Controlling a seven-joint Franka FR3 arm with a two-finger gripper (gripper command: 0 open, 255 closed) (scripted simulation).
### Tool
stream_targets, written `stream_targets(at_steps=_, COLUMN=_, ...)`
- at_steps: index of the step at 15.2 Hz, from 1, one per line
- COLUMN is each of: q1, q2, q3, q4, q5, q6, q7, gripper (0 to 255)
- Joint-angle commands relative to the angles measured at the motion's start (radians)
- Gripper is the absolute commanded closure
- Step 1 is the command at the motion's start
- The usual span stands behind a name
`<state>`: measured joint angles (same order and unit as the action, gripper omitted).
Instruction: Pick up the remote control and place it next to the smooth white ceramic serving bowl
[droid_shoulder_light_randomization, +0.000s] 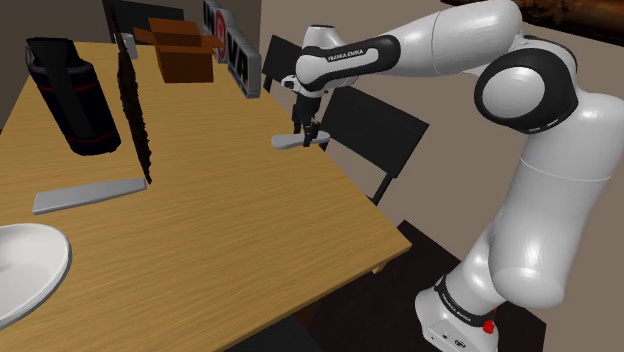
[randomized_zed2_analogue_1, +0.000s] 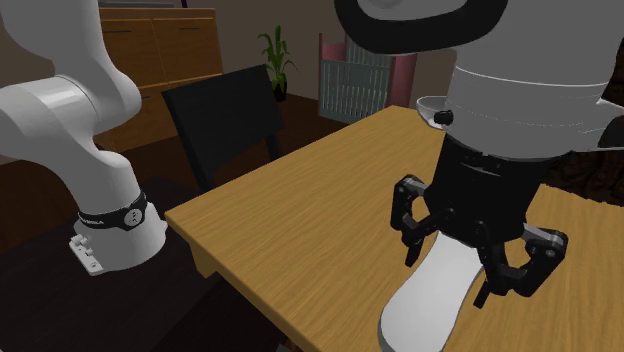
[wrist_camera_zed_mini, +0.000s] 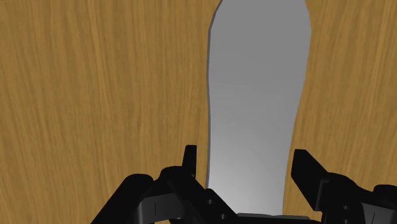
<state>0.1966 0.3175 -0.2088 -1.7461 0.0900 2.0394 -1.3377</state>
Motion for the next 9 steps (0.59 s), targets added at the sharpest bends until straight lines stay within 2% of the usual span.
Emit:
stream_targets(at_steps=1, q1=0.0, q2=-0.013, q3=-0.001, q4=0.01, q5=-0.003, q6=-0.023, q7=0.002, gripper=255)
stream_targets(at_steps=9, q1=0.001, q2=-0.042, q3=-0.004, q4=0.08, q5=-0.012, q6=-0.12, q7=0.008, gripper=255)
